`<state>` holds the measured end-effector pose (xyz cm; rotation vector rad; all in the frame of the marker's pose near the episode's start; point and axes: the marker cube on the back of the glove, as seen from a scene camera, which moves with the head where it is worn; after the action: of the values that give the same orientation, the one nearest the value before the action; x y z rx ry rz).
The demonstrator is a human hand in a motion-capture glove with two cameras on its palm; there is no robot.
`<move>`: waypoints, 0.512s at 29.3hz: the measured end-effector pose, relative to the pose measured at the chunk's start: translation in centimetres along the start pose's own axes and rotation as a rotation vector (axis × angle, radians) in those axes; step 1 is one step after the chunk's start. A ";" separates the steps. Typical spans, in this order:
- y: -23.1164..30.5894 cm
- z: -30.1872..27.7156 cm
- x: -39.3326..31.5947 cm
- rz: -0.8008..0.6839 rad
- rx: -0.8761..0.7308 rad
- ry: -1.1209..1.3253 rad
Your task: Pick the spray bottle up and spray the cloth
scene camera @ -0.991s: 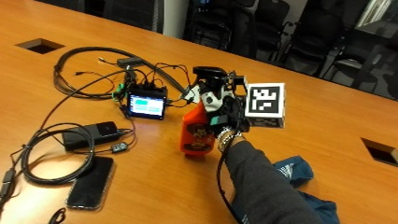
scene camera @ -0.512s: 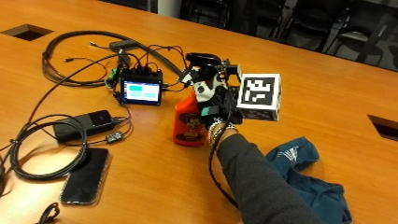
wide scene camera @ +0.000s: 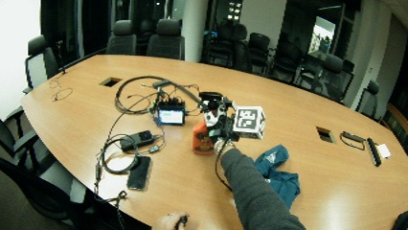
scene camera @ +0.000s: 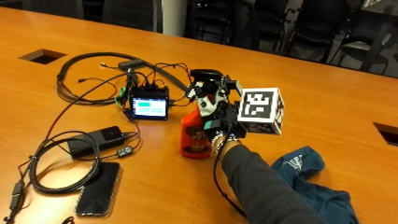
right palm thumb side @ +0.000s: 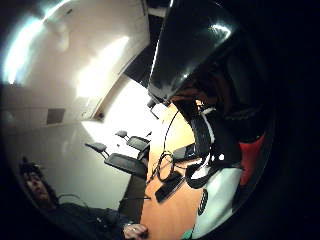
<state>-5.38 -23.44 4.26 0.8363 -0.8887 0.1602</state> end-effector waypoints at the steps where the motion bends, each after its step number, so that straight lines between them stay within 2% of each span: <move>1: 0.5 0.2 0.3 0.016 -0.022 0.016; 5: 1.8 1.0 1.0 0.056 -0.194 0.115; 8: 1.6 1.0 -0.1 0.021 -0.277 0.223; 11: 0.1 -0.5 -2.5 -0.061 -0.275 0.381; 15: -2.6 -4.7 -6.4 -0.221 -0.166 0.648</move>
<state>-5.33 -20.59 -3.61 0.6591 -0.1958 0.1486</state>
